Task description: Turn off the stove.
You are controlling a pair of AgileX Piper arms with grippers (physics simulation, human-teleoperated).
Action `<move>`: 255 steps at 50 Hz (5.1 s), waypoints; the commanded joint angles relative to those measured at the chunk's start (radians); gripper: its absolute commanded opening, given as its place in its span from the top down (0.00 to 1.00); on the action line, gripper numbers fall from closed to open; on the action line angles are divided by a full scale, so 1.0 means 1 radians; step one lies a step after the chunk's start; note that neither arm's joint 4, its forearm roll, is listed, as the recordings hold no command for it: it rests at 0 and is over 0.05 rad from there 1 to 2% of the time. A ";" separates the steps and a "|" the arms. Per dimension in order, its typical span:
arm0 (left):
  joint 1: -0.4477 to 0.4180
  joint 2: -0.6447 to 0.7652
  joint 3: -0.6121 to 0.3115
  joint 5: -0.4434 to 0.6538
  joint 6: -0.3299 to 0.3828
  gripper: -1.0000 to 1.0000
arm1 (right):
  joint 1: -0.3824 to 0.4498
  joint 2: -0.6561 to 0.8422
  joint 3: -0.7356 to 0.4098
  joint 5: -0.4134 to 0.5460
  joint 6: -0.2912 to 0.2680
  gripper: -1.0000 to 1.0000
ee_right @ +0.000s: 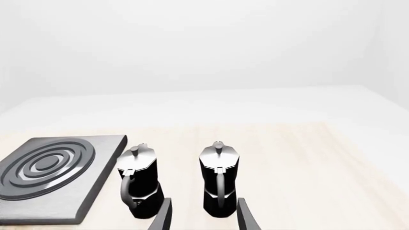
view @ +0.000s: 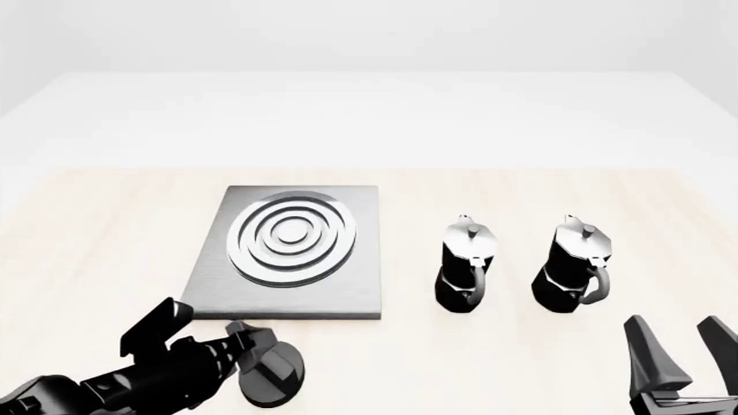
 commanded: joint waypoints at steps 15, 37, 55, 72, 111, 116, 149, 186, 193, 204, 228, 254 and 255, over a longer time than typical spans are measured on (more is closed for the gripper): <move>0.002 0.159 0.042 -0.201 -0.039 0.00 | 0.004 -0.012 0.002 0.012 -0.002 0.00; 0.016 0.226 0.009 -0.269 -0.051 0.00 | 0.007 0.016 0.003 -0.014 -0.002 0.00; -0.005 0.279 -0.002 -0.316 -0.063 0.00 | 0.006 0.027 0.003 -0.023 0.004 0.00; -0.019 0.307 -0.012 -0.332 -0.063 0.00 | 0.004 0.023 0.003 -0.019 0.004 0.00; -0.064 0.373 -0.129 -0.277 -0.014 0.00 | -0.001 0.025 0.004 -0.021 0.002 0.00; -0.064 0.377 -0.161 -0.247 0.014 0.00 | -0.001 0.030 0.004 -0.025 0.002 0.00; -0.059 0.386 -0.334 -0.047 0.171 0.00 | -0.005 0.041 0.004 -0.037 0.001 0.00; 0.012 0.267 -0.356 0.154 0.287 0.00 | 0.009 -0.029 0.002 0.024 -0.013 0.00; 0.027 0.239 -0.346 0.176 0.292 0.00 | 0.006 -0.028 0.002 0.021 -0.015 0.00; 0.069 0.151 -0.363 0.268 0.319 0.00 | 0.007 -0.036 0.002 0.027 -0.018 0.00; 0.181 -0.156 -0.397 0.520 0.408 0.00 | 0.011 -0.051 -0.001 0.032 -0.032 0.00; 0.217 -0.532 -0.356 0.738 0.421 0.00 | 0.026 -0.052 -0.005 0.032 -0.036 0.00; 0.216 -0.545 -0.355 0.742 0.416 0.00 | 0.025 -0.052 -0.005 0.031 -0.036 0.00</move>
